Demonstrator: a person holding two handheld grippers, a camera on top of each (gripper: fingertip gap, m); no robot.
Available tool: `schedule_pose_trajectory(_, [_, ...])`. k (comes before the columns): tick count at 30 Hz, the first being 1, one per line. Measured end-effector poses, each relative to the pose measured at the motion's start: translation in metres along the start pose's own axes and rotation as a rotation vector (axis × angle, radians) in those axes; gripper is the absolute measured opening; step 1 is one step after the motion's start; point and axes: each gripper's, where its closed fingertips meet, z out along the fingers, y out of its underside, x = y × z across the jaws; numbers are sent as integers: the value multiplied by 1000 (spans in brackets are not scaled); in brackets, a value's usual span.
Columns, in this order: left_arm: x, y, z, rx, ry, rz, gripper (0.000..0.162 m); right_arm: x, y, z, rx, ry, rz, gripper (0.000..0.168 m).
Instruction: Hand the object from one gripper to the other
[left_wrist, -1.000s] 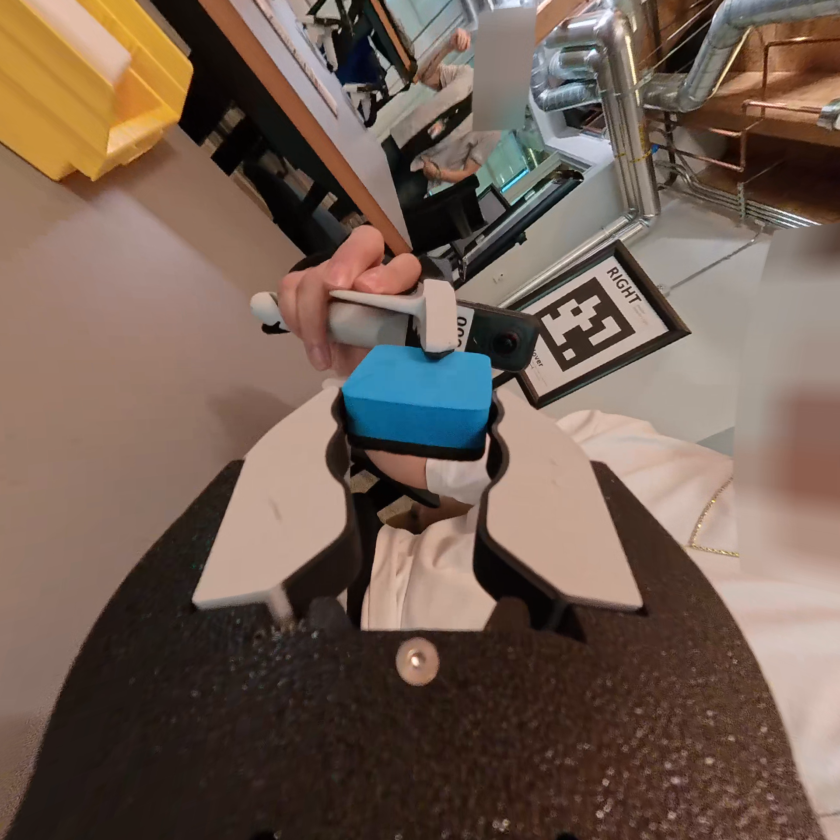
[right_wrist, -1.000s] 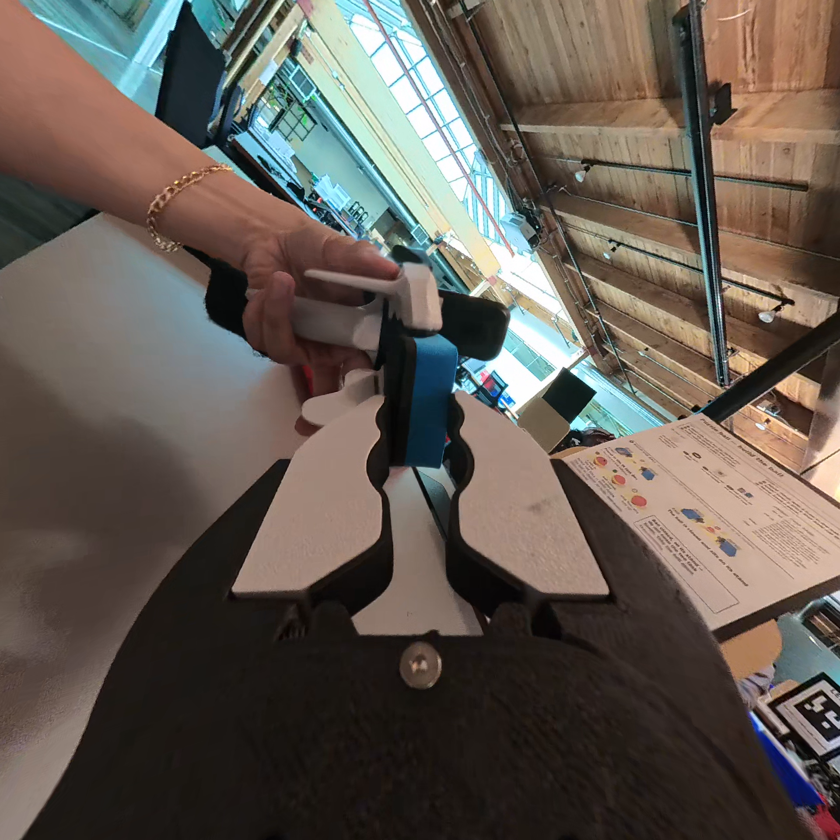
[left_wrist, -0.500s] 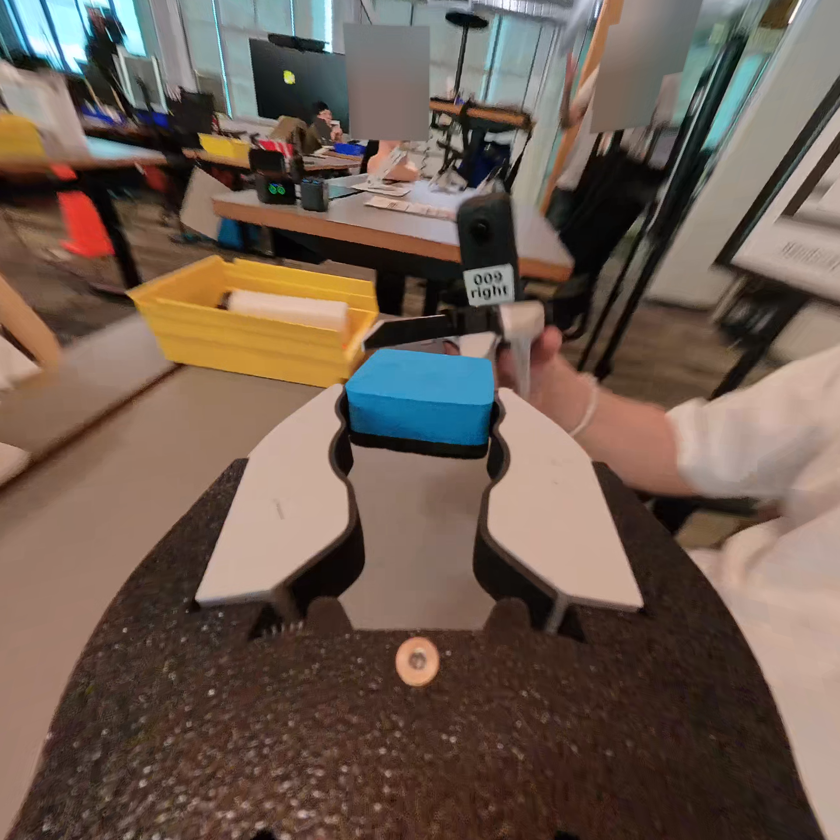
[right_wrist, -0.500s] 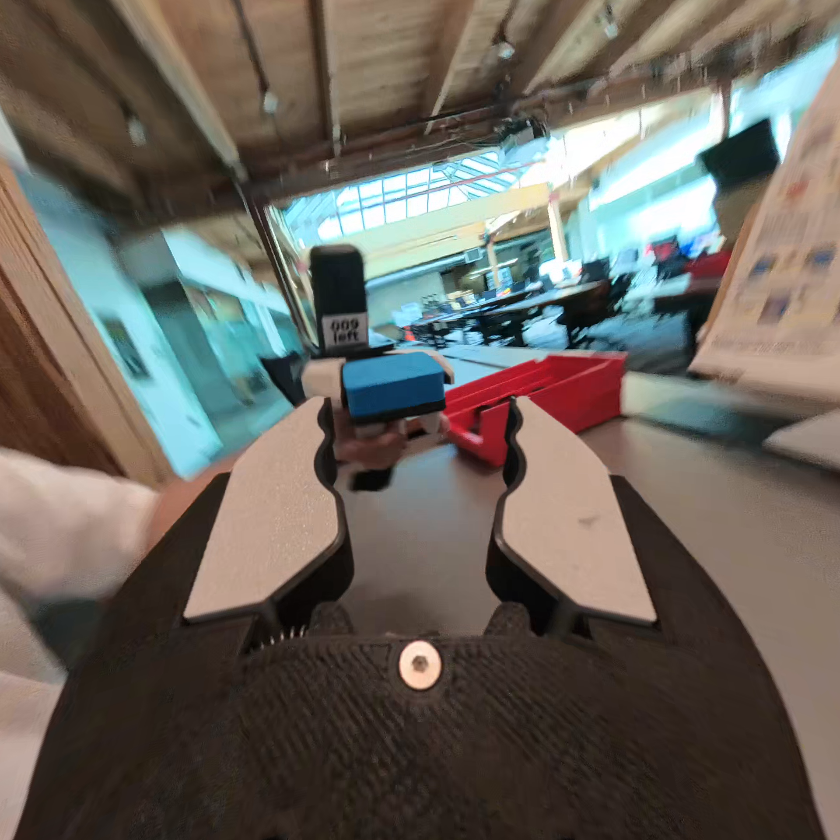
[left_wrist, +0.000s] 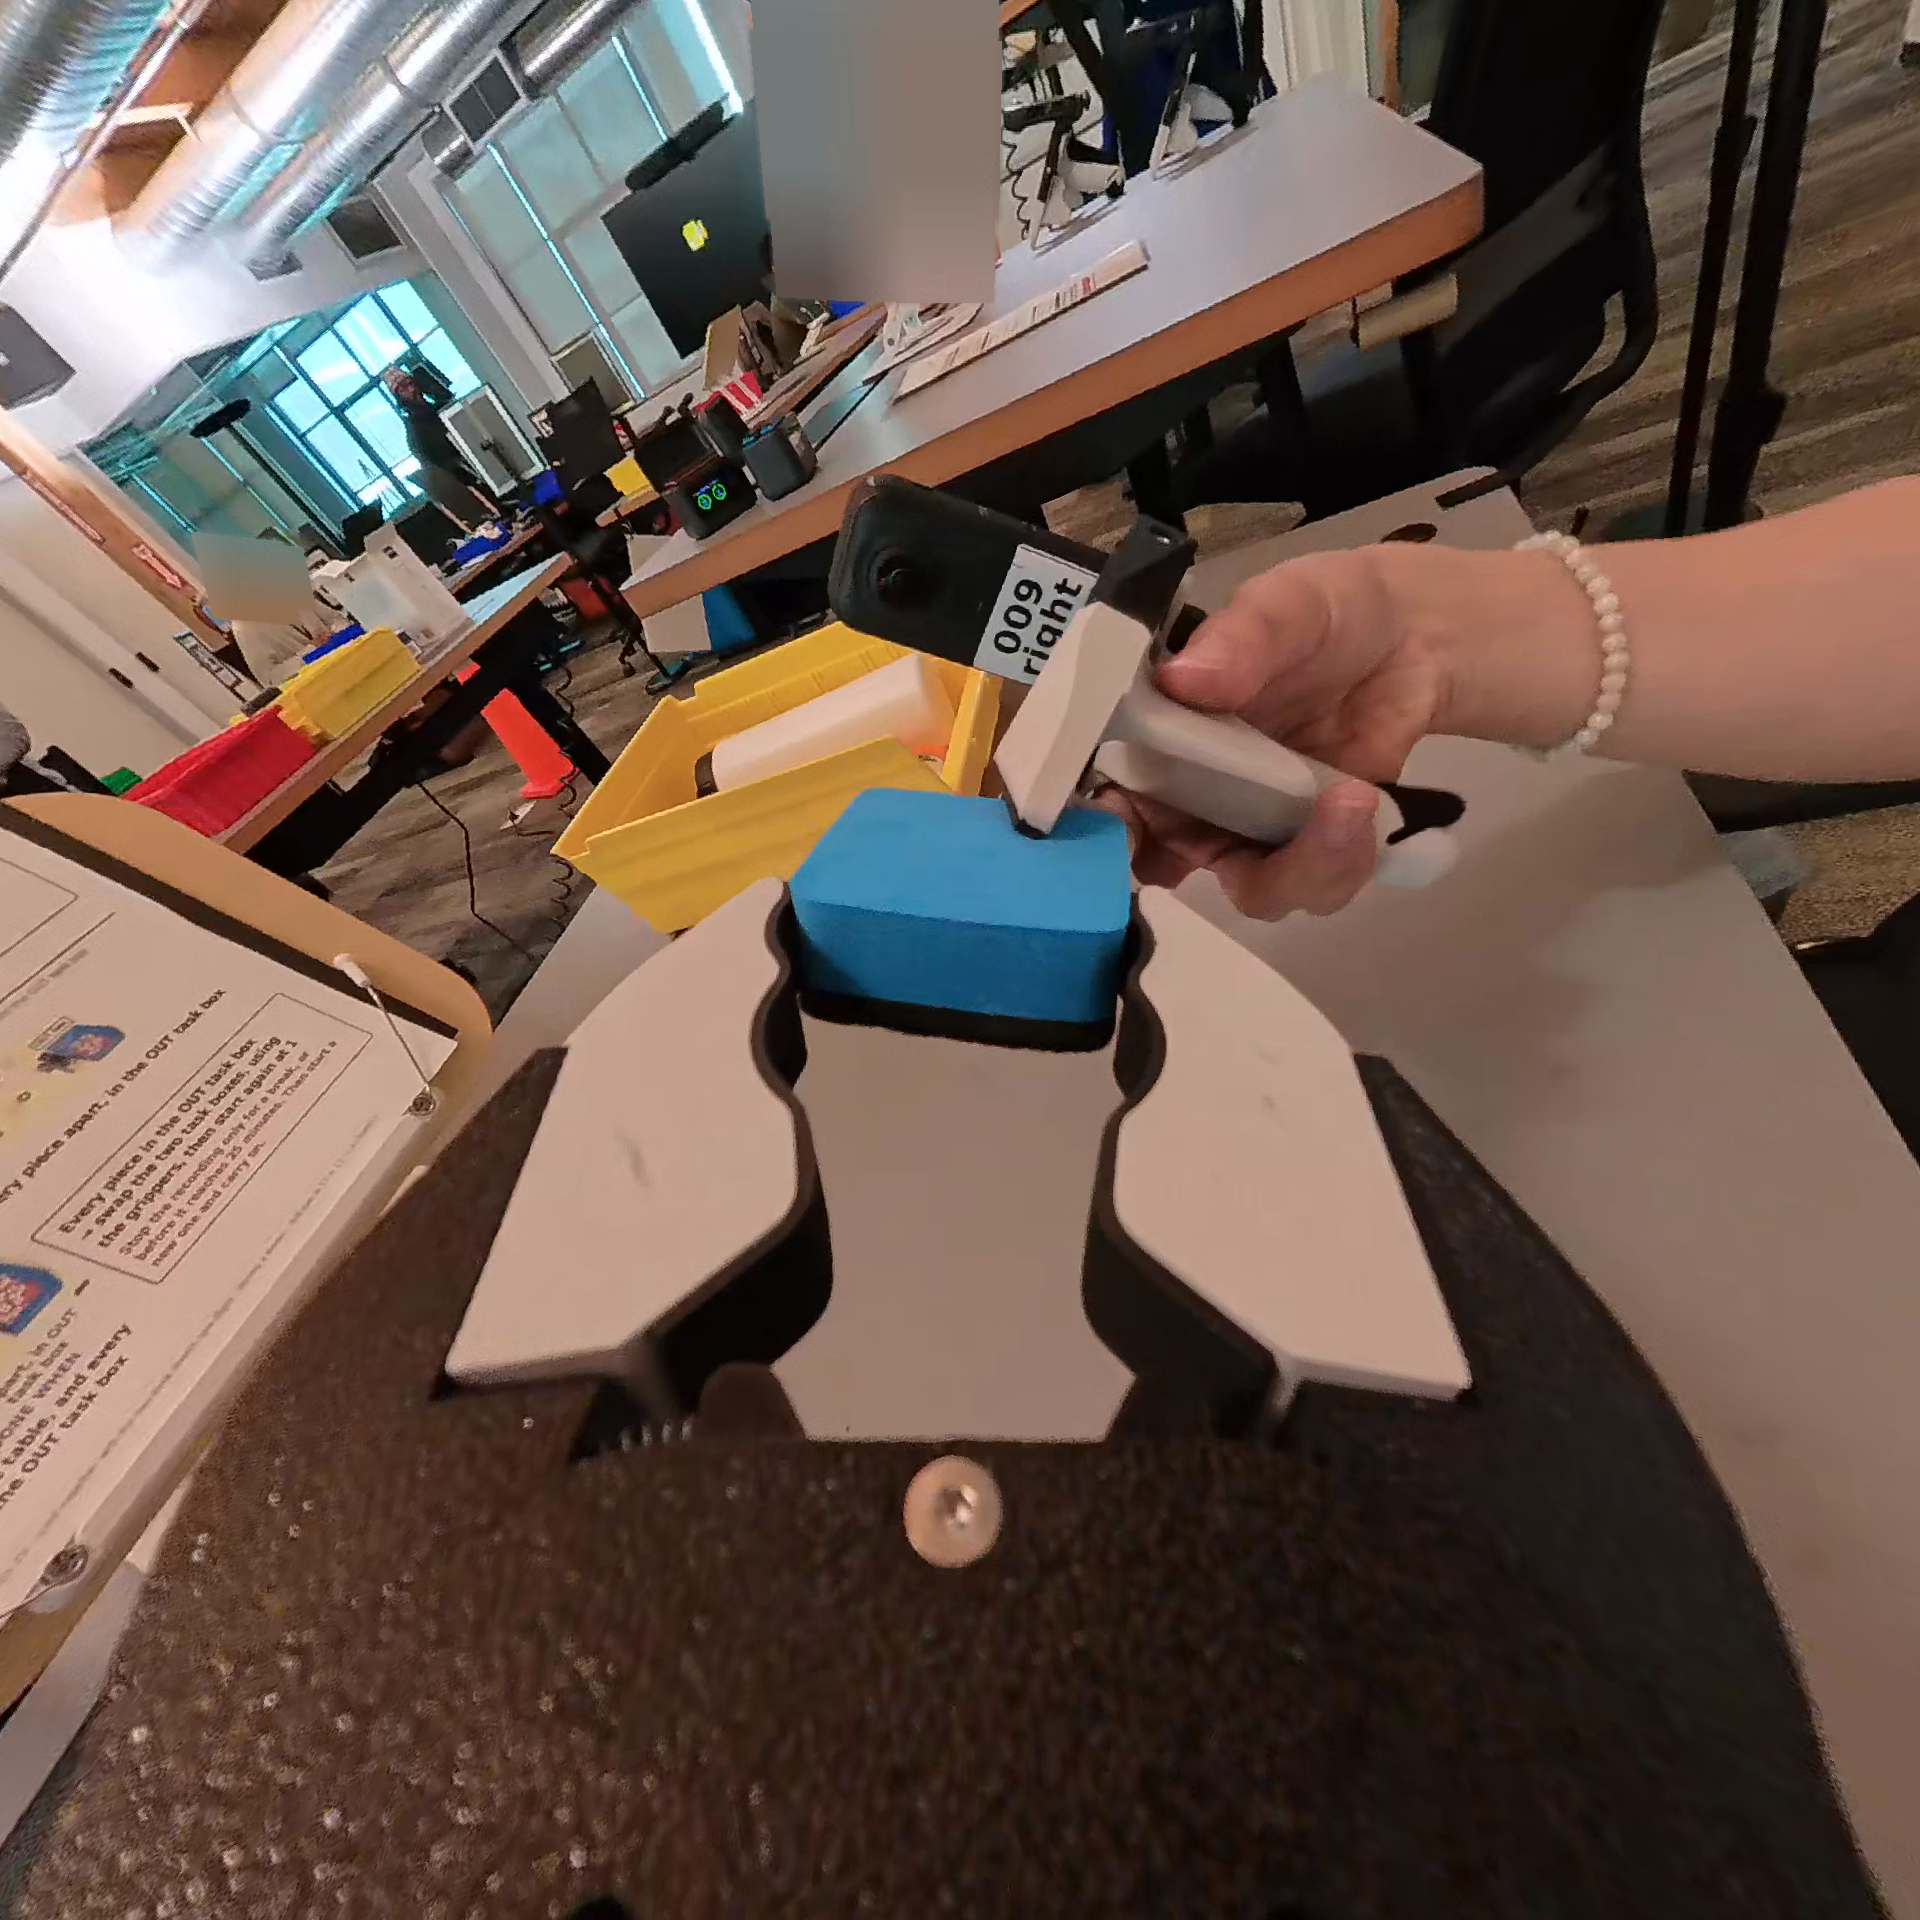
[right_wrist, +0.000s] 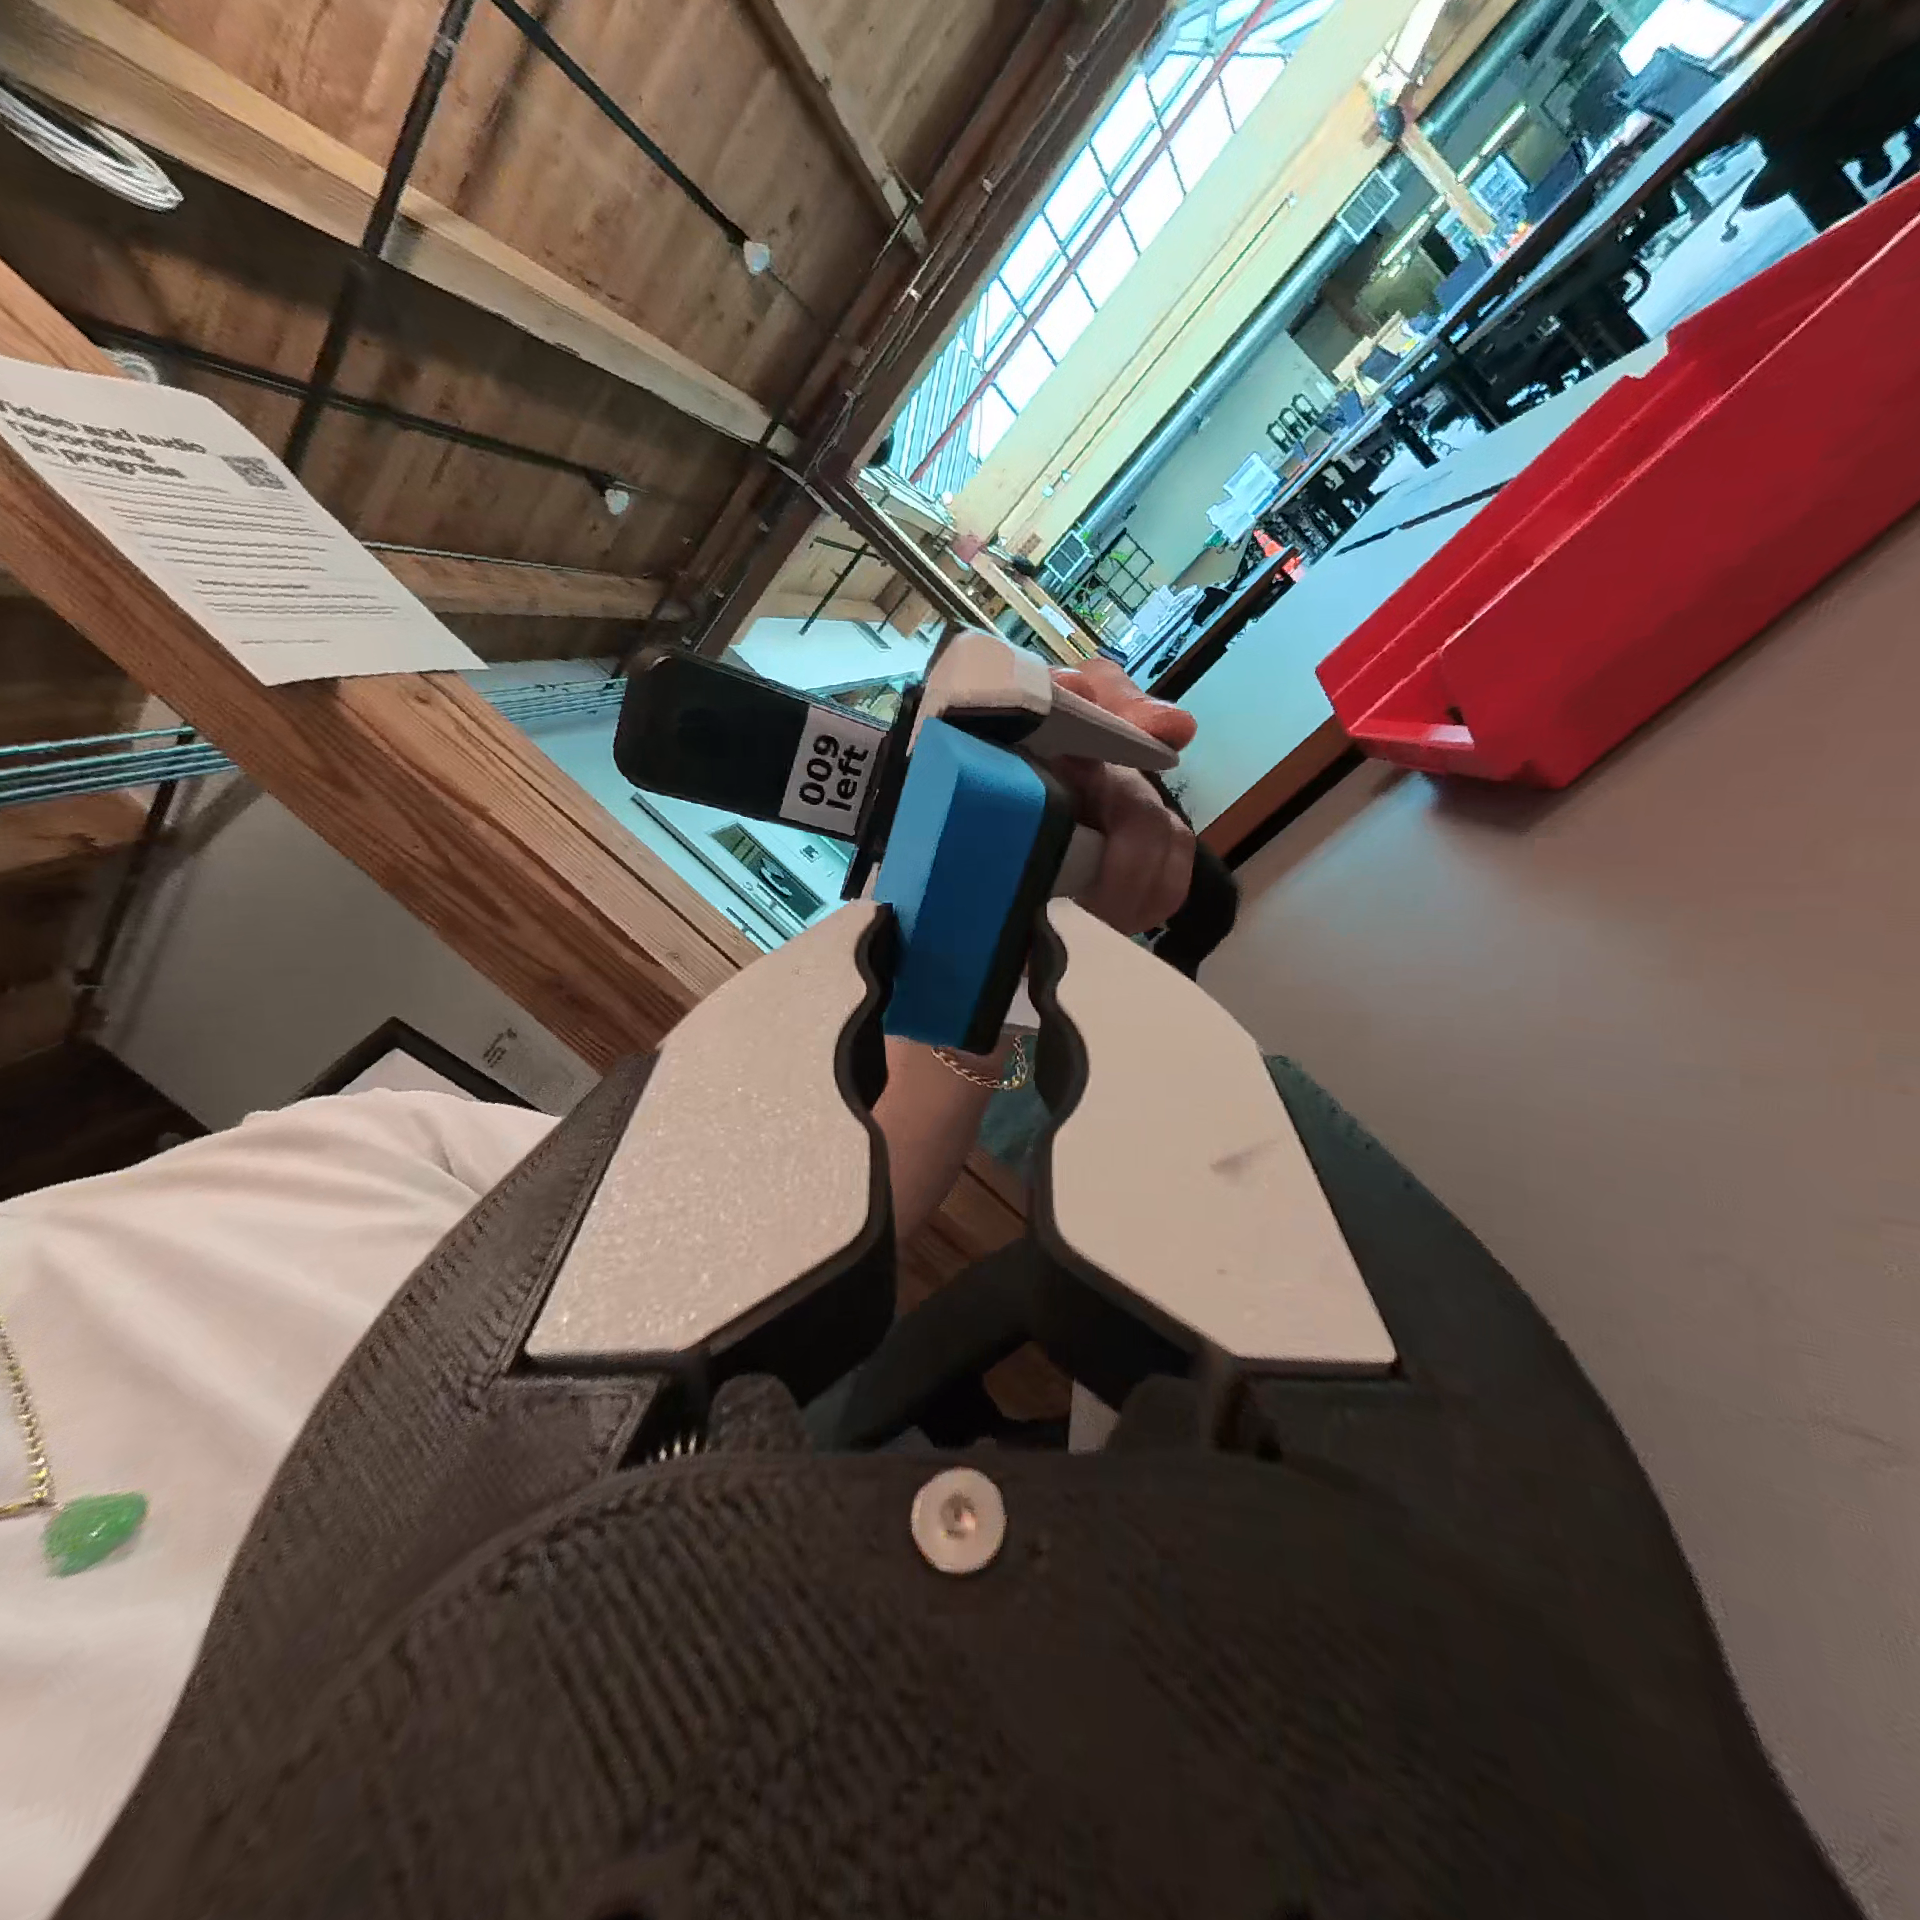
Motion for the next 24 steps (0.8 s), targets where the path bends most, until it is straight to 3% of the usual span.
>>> schedule_pose_trajectory(5, [-6, 0, -3, -45, -46, -69, 62, -1, -8, -1, 23, 21, -160, 22])
schedule_pose_trajectory(11, [-7, -13, -11, 27, 74, -498, 67, -8, -22, -17, 15, 127, -504, 22])
schedule_pose_trajectory(14, [-3, -17, -10, 52, 152, -631, 53, -10, -19, -15, -8, 167, -659, 22])
schedule_pose_trajectory(17, [-3, -15, -9, 48, 149, -645, 26, -10, -13, -10, -38, 175, -721, 22])
schedule_pose_trajectory(21, [-1, -13, -12, 50, 162, -612, 22, -10, -9, -7, -55, 190, -747, 22])
schedule_pose_trajectory(24, [-2, -7, -13, 22, 102, -476, 20, 2, -5, -9, -76, 261, -694, 27])
